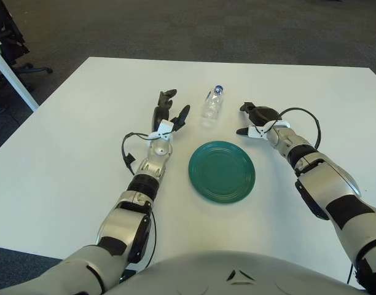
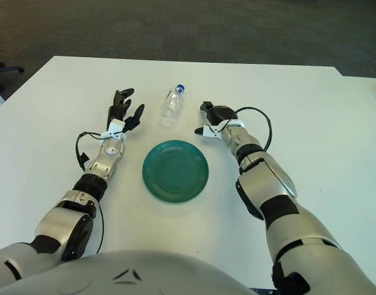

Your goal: Put the bottle into the plate.

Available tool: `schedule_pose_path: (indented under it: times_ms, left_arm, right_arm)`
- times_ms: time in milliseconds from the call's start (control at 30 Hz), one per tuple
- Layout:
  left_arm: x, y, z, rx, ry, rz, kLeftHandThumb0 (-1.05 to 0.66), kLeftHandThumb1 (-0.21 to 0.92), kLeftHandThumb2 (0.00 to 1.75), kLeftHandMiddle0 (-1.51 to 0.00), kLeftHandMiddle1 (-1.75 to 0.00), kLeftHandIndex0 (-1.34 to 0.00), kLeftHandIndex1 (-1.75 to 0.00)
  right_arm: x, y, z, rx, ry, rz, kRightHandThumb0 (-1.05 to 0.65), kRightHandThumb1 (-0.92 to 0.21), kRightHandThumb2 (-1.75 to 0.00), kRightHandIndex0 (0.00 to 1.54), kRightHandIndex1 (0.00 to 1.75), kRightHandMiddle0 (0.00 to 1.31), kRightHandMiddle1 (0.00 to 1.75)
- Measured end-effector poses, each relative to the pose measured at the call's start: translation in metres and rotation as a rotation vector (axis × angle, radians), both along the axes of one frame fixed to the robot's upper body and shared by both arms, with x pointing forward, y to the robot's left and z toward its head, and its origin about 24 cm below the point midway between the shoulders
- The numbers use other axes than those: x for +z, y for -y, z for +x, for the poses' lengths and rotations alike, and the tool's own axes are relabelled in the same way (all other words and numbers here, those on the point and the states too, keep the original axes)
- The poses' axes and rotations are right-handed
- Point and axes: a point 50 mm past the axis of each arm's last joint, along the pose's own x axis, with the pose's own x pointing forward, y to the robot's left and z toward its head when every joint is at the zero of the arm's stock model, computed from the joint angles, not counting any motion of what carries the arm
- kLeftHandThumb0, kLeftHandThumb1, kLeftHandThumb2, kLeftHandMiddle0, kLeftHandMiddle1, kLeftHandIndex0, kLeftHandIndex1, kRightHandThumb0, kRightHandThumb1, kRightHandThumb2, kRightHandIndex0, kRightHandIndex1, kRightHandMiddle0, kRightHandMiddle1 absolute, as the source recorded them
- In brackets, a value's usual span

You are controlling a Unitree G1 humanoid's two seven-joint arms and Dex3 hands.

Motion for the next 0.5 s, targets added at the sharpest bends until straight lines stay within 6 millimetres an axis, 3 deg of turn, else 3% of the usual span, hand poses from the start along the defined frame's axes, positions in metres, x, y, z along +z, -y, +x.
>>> schedule_pose_path:
  times_ms: [267, 500]
  left_arm:
    - [0.014, -0.008, 0.01, -0.005, 0.002, 0.108, -0.94, 0.92, 0.44, -0.54, -0.12, -0.22, -0.87]
    - [0.034, -0.003, 0.017, -0.023, 0.009, 0.233, -0.98, 0.92, 0.44, -0.49, -0.08, -0.16, -0.83]
  right_arm:
    - [-0.005, 0.002, -0.003, -0.012, -0.008, -0.002, -0.69, -0.92, -0.2, 0.53, 0.02, 0.0, 0.8]
    - [-0.008, 0.0, -0.004, -0.035, -0.015, 0.011, -0.69, -0.92, -0.23, 0.53, 0.02, 0.0, 0.78]
